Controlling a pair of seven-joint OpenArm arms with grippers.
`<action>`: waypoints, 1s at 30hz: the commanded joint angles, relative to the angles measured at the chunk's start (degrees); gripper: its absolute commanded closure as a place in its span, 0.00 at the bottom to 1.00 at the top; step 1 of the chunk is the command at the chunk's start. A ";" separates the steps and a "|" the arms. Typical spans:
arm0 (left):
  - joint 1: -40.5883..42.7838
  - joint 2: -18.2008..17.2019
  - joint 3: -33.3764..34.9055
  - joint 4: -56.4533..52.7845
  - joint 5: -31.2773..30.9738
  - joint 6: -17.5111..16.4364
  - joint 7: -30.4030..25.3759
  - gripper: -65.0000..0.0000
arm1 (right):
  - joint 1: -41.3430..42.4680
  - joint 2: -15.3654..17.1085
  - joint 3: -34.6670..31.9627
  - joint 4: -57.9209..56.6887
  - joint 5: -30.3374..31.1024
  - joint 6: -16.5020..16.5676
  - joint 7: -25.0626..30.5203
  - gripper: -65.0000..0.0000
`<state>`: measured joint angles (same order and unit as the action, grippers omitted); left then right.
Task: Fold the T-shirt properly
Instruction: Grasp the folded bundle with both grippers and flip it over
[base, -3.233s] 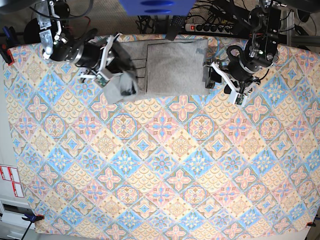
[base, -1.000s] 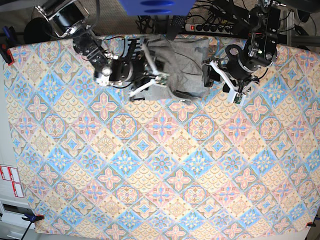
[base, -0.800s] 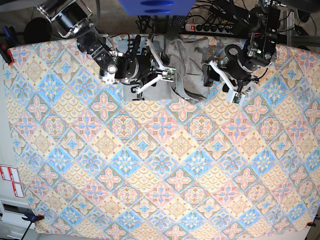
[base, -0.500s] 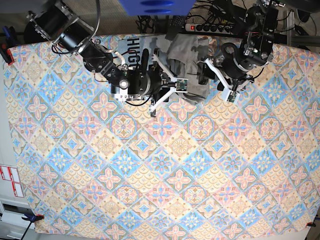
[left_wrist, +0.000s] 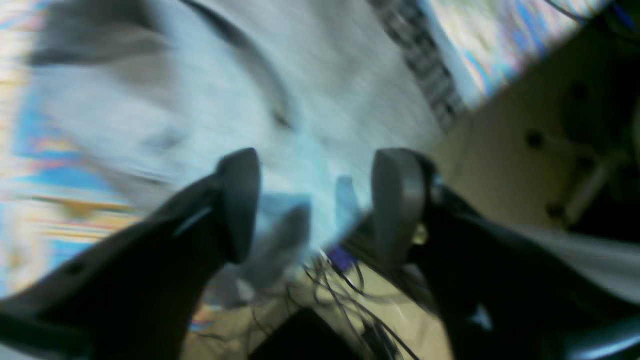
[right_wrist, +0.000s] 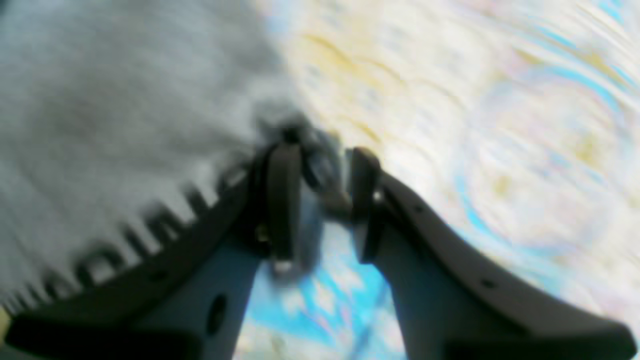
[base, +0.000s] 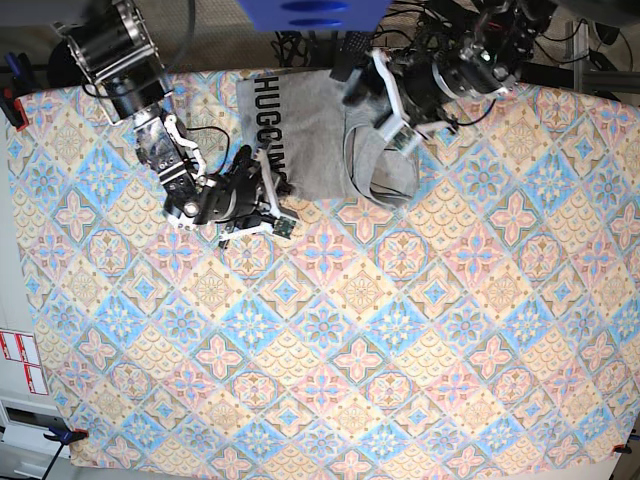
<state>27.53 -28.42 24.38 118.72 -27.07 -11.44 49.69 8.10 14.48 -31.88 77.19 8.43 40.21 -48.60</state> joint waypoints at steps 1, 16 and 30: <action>-0.06 -0.28 1.16 0.80 -0.40 -0.03 -0.86 0.62 | 1.26 -0.63 0.36 -0.22 0.23 -0.21 0.91 0.75; -5.86 2.36 5.38 -11.24 7.95 0.15 6.35 0.82 | 5.48 -1.34 0.10 -8.22 0.23 -0.21 2.84 0.75; -17.90 6.23 5.46 -24.78 19.20 0.15 6.35 0.81 | -2.87 7.01 -3.33 3.38 0.23 -0.21 0.29 0.81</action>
<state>10.59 -22.41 30.15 94.94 -11.49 -13.52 57.25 5.08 21.02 -35.35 79.92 9.15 39.75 -47.20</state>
